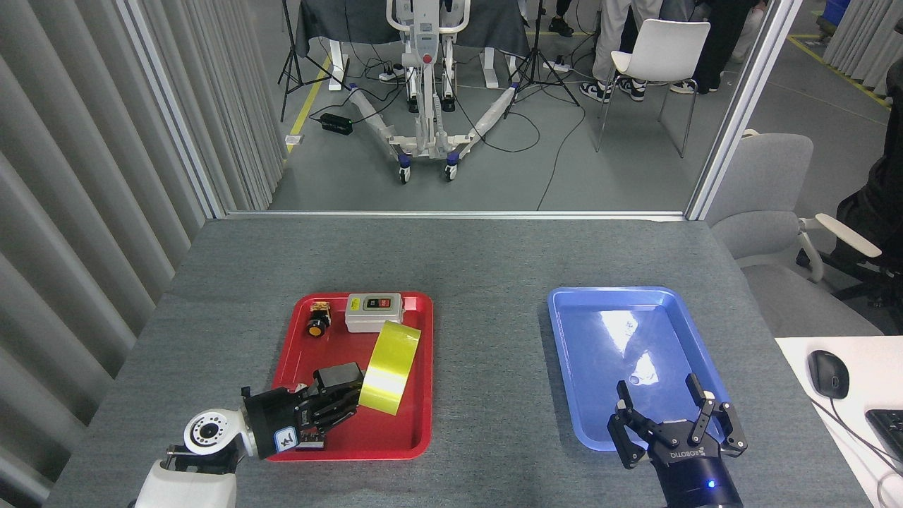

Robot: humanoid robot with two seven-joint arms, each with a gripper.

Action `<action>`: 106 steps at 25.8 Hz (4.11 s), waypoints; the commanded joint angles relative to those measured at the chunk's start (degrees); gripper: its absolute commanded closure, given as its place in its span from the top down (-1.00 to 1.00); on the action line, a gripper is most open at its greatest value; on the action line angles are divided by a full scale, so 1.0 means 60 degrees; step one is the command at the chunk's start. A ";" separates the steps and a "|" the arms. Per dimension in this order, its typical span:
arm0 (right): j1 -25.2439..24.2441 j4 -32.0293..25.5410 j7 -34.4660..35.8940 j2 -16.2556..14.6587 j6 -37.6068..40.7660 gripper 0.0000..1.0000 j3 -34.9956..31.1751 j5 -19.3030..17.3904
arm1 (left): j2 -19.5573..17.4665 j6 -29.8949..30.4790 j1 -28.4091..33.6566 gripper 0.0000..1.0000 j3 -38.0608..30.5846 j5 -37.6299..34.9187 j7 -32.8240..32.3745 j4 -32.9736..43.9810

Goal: Place and move tape with both arms
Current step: 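Lift the tape roll with the left gripper and tilt it upright, then move the right gripper toward the tape held by the left gripper, then grasp the tape roll with the right gripper and release the left gripper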

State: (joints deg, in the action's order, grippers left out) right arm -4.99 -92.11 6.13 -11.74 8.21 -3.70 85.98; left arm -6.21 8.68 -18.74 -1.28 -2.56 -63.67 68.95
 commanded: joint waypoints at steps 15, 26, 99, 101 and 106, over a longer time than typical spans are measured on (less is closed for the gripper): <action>0.0172 0.0014 0.0003 -0.3683 0.4711 1.00 0.3839 -0.5439 | 0.0595 0.0033 0.1088 -1.00 0.0081 0.0002 0.0007 0.1092; 0.1872 0.0043 -0.0026 -0.3741 0.4418 1.00 0.6124 -0.5263 | 0.0522 0.0106 0.1000 -1.00 0.0081 -0.0027 -0.0008 0.1033; 0.4201 0.1625 -0.0642 -0.1778 0.4037 -0.40 0.7955 -0.4853 | 0.0624 0.0326 0.0619 1.00 -0.0051 -0.0584 0.0094 0.0477; 0.4201 0.1625 -0.0641 -0.1778 0.4095 -0.40 0.7955 -0.4853 | 0.0609 0.0326 0.0546 1.00 -0.0051 -0.0584 0.0094 0.0447; 0.4201 0.1625 -0.0642 -0.1749 0.4110 -0.41 0.7955 -0.4839 | 0.0624 0.0340 0.0428 1.00 -0.0065 -0.0599 0.0094 0.0330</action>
State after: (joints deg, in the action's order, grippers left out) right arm 20.22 -82.35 2.29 -22.34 32.73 44.04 56.87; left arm -2.46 10.71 -15.77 -1.65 -6.11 -63.08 71.28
